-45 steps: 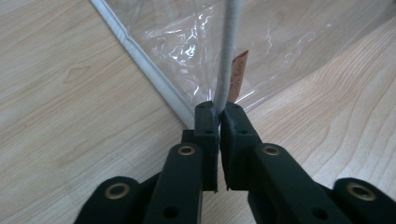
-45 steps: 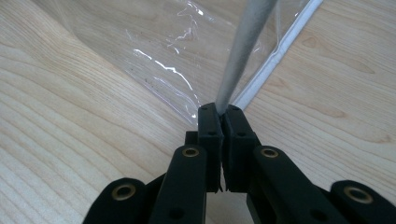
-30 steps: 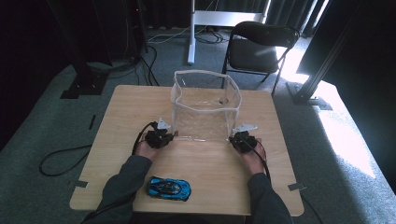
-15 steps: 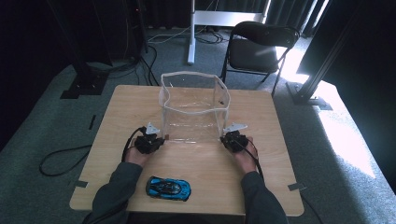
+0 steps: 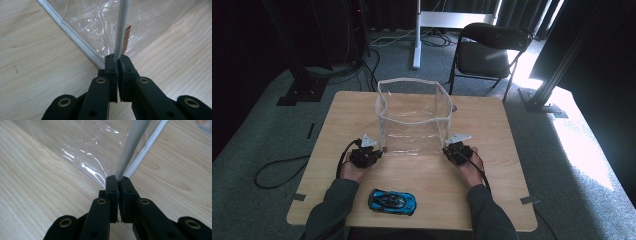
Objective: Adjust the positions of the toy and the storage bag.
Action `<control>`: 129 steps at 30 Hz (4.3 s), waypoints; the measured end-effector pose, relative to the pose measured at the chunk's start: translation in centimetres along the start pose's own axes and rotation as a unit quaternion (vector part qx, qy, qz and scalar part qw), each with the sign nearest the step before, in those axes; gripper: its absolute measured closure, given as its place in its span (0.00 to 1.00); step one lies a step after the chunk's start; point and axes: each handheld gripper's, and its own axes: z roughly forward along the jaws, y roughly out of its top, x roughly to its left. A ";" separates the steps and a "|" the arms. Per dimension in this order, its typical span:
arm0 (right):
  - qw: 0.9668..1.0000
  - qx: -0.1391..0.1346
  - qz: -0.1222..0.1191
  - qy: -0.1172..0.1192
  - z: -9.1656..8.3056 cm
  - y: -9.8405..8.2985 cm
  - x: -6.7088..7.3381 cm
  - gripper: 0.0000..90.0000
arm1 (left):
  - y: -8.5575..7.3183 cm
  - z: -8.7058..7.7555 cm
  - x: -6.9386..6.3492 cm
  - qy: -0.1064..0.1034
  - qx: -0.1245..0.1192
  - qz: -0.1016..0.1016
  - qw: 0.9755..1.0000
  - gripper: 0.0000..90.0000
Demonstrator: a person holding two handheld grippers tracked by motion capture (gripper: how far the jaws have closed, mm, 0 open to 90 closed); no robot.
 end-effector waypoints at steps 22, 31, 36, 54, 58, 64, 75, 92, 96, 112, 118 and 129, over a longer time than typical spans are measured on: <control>1.000 -0.001 -0.025 -0.001 -0.9 -0.6 1.3 0.97 | -0.2 0.0 0.1 0.001 -0.003 -0.012 1.000 0.96; 1.000 -0.003 -0.022 -0.011 -1.3 -0.9 1.4 0.70 | -1.0 -0.5 -0.7 -0.002 0.021 -0.011 1.000 0.72; 1.000 -0.003 -0.018 -0.019 -1.8 -1.3 1.5 0.64 | -1.5 -1.9 -0.6 -0.009 0.011 -0.026 1.000 0.60; 0.999 0.007 -0.021 -0.026 -2.4 -2.6 1.8 0.60 | -4.0 -7.7 -3.2 -0.061 0.004 -0.016 0.998 0.32; 0.999 0.009 -0.026 -0.027 -2.4 -2.7 2.1 0.59 | -4.6 -7.9 -4.0 -0.060 0.019 -0.016 0.998 0.22; 0.999 0.011 -0.023 -0.030 -2.4 -3.0 1.9 0.59 | -5.8 -8.2 -4.3 -0.091 0.018 -0.032 0.995 0.20; 0.999 0.013 -0.023 -0.029 -2.2 -3.3 2.0 0.59 | -7.3 -9.0 -5.4 -0.106 0.030 -0.026 0.994 0.18; 0.999 0.018 -0.025 -0.032 -2.0 -3.4 2.0 0.59 | -9.0 -8.2 -6.8 -0.106 0.071 0.017 0.992 0.16; 0.999 0.018 -0.024 -0.032 -2.0 -3.4 2.0 0.59 | -9.0 -8.1 -6.6 -0.113 0.063 0.013 0.991 0.14; 0.999 0.015 -0.021 -0.034 -2.1 -3.7 2.0 0.58 | -9.7 -8.0 -7.0 -0.101 0.091 0.034 0.990 0.16; 0.999 0.015 -0.019 -0.035 -2.2 -3.8 1.9 0.58 | -9.6 -7.9 -7.0 -0.082 0.092 0.041 0.991 0.16; 0.999 0.015 -0.021 -0.035 -2.1 -3.8 2.0 0.58 | -7.1 -5.1 -6.2 -0.021 0.093 0.034 0.995 0.16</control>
